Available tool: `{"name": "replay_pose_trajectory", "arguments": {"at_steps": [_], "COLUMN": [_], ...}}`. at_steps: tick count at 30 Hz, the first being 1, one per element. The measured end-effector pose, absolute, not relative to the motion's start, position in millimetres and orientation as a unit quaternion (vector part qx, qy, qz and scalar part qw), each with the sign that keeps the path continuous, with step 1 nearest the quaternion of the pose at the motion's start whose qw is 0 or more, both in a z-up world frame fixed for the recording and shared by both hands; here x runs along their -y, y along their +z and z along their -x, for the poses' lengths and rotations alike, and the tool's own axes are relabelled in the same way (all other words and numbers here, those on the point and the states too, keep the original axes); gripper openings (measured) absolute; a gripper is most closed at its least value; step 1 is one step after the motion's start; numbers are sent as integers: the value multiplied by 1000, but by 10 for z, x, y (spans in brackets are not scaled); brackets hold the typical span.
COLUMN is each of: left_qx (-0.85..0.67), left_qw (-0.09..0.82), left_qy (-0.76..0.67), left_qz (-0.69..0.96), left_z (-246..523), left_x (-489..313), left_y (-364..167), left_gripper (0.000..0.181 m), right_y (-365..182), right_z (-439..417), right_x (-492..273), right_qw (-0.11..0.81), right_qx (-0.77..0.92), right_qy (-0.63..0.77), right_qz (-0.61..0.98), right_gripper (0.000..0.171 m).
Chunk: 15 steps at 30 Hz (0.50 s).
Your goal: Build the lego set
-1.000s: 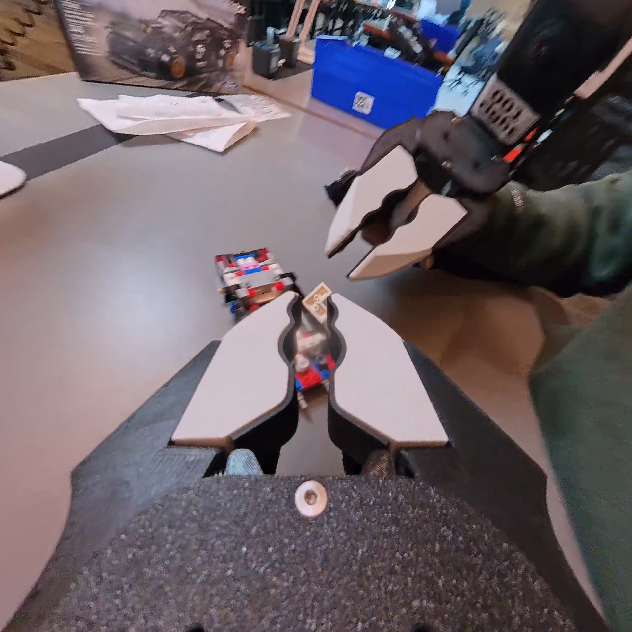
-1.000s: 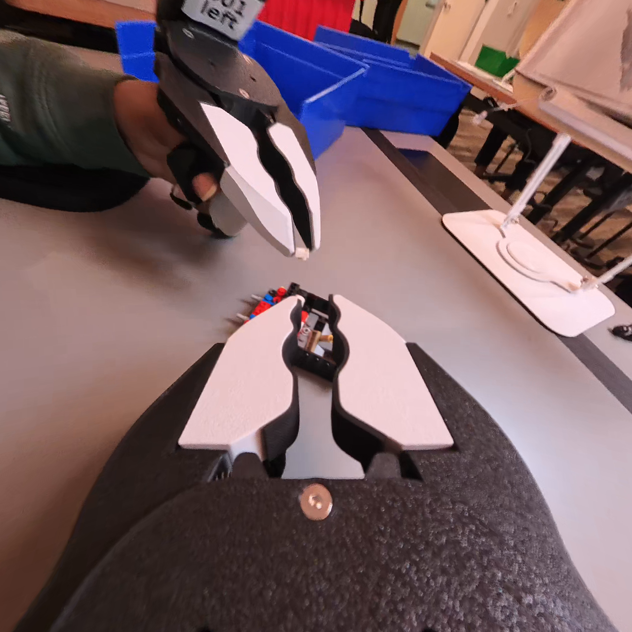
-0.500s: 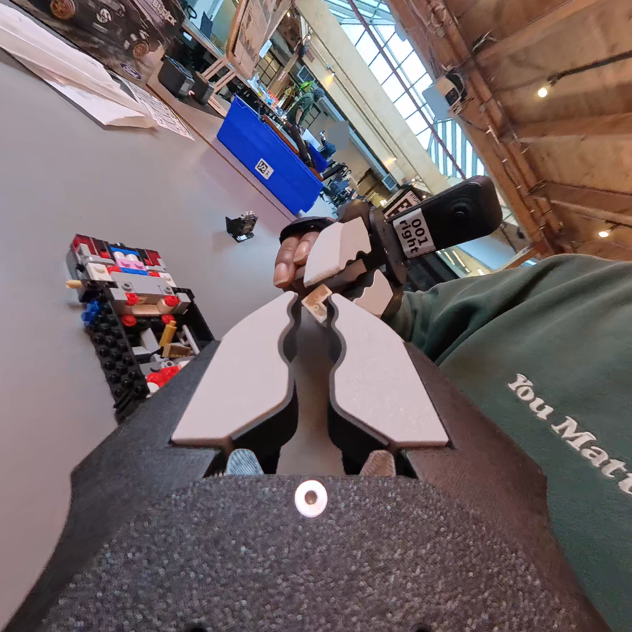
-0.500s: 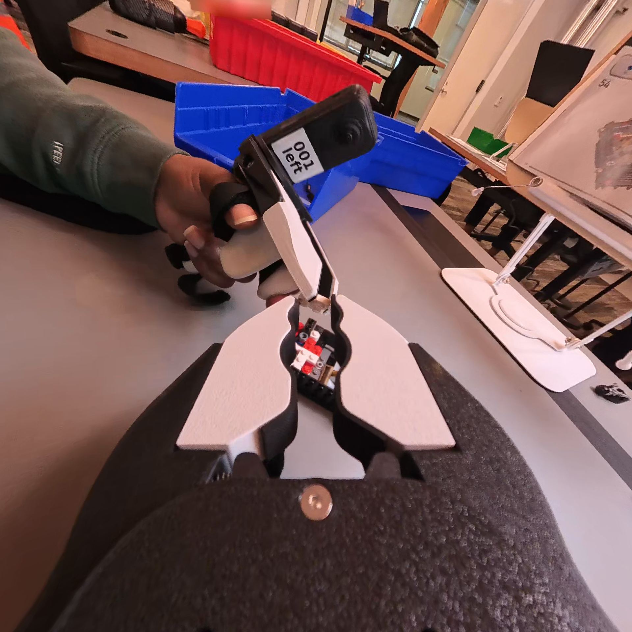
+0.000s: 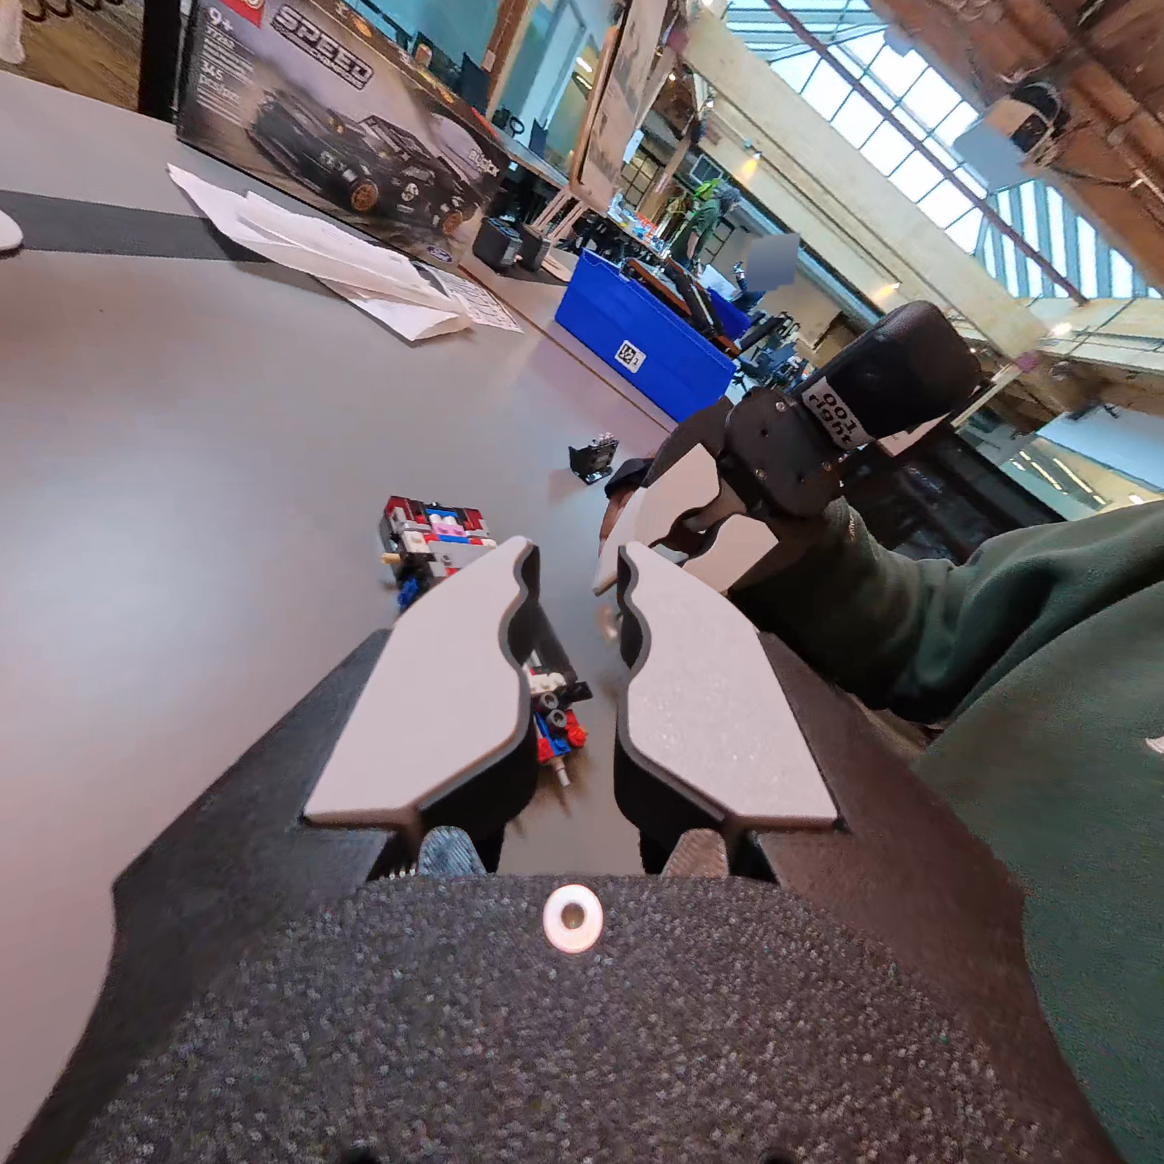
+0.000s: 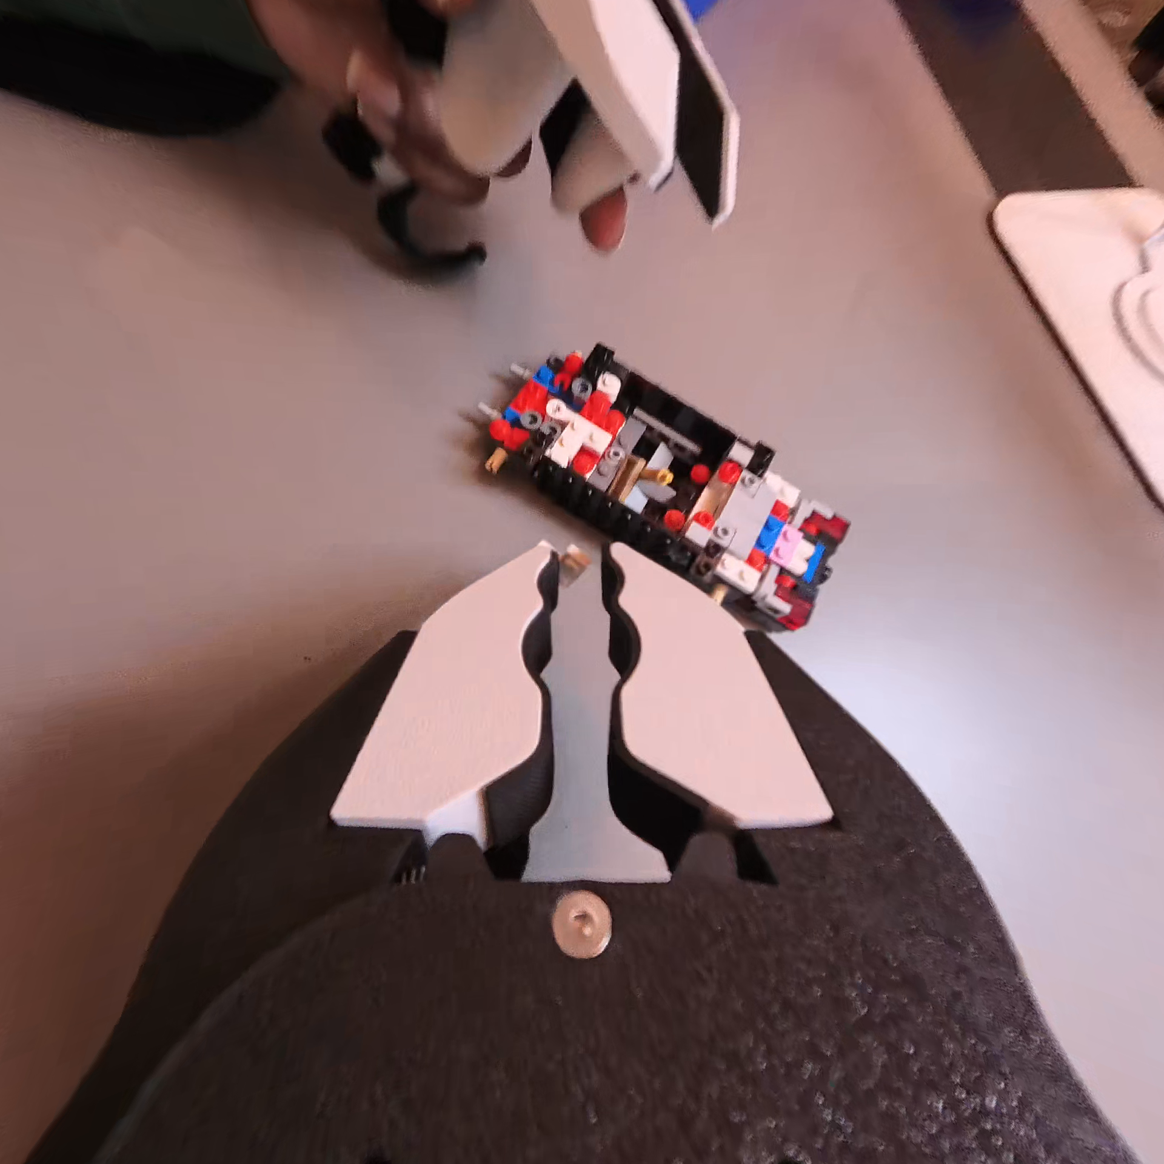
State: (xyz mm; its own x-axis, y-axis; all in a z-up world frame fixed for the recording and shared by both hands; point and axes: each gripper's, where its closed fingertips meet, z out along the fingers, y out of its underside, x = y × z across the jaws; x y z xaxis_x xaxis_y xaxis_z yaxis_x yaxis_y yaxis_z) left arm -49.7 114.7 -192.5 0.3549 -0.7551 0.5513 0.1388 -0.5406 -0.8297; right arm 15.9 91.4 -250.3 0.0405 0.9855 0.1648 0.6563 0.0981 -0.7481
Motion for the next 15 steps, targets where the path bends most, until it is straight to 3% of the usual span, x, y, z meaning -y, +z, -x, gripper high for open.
{"name": "replay_pose_trajectory", "arguments": {"at_steps": [7,12,15], "left_qx": [-251,-275,-267], "left_qw": [446,494,531], "left_qy": [-472,-394,-351], "left_qz": [718,725,723], "left_z": [536,648,761], "left_x": [-1153,-1232,-1294], "left_y": [-1969,-1939,-1871], "left_gripper": [22,20,2], "right_y": [-2656,-2383,-2154], "right_z": [-221,-182,-122], "right_x": [-937,-1071,-1240], "right_qw": [315,373,433], "right_qx": [654,615,577], "right_qy": [224,250,256], "right_qz": [651,648,644], "right_gripper": [22,22,23]}}
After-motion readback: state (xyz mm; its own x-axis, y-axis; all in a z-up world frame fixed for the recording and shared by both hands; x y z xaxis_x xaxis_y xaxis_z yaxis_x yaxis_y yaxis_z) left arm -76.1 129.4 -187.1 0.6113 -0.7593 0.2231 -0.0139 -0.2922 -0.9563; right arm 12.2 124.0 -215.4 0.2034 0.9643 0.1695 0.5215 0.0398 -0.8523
